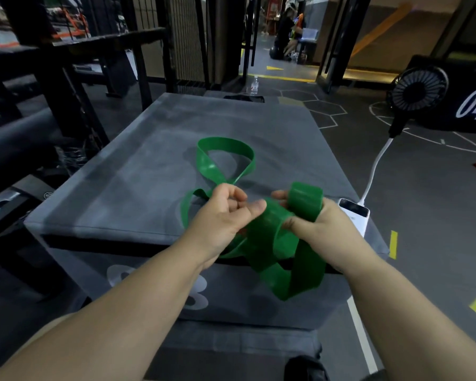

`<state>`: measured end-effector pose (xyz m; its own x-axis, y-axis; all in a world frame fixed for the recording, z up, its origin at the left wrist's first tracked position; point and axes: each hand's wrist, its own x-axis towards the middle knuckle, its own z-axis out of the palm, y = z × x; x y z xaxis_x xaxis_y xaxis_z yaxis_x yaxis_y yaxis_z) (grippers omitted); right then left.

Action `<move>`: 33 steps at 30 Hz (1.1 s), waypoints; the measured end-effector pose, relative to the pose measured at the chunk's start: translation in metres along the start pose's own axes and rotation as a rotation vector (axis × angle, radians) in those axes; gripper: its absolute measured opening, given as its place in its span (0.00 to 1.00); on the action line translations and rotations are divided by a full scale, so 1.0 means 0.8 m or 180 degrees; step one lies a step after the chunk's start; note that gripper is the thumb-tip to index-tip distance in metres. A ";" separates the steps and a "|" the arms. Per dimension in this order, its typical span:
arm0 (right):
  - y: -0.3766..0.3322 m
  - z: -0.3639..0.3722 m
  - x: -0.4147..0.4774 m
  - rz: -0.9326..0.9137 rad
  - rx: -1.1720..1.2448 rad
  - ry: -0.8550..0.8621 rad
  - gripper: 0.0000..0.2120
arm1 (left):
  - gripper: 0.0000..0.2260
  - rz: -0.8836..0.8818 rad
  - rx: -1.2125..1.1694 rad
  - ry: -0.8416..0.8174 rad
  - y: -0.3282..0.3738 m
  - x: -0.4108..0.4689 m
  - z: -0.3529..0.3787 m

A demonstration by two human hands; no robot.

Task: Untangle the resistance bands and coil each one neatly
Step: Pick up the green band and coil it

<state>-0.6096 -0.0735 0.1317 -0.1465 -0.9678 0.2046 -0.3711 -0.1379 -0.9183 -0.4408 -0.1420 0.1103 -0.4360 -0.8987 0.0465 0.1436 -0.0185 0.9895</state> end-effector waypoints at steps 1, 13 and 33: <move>-0.001 -0.001 0.001 0.0060 0.0230 0.0179 0.10 | 0.21 -0.0047 0.0060 -0.0084 0.000 0.000 -0.002; -0.014 -0.005 -0.005 0.0110 0.0912 0.0720 0.13 | 0.06 0.0290 0.1351 -0.0577 -0.026 -0.004 0.014; 0.002 -0.028 0.006 0.0898 0.2102 0.0668 0.14 | 0.29 -0.0219 0.4051 -0.1641 0.018 -0.028 -0.013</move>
<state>-0.6314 -0.0736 0.1385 -0.3510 -0.9338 -0.0692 0.3245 -0.0520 -0.9445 -0.4194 -0.1266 0.1217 -0.7267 -0.6442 -0.2387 -0.6753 0.6060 0.4204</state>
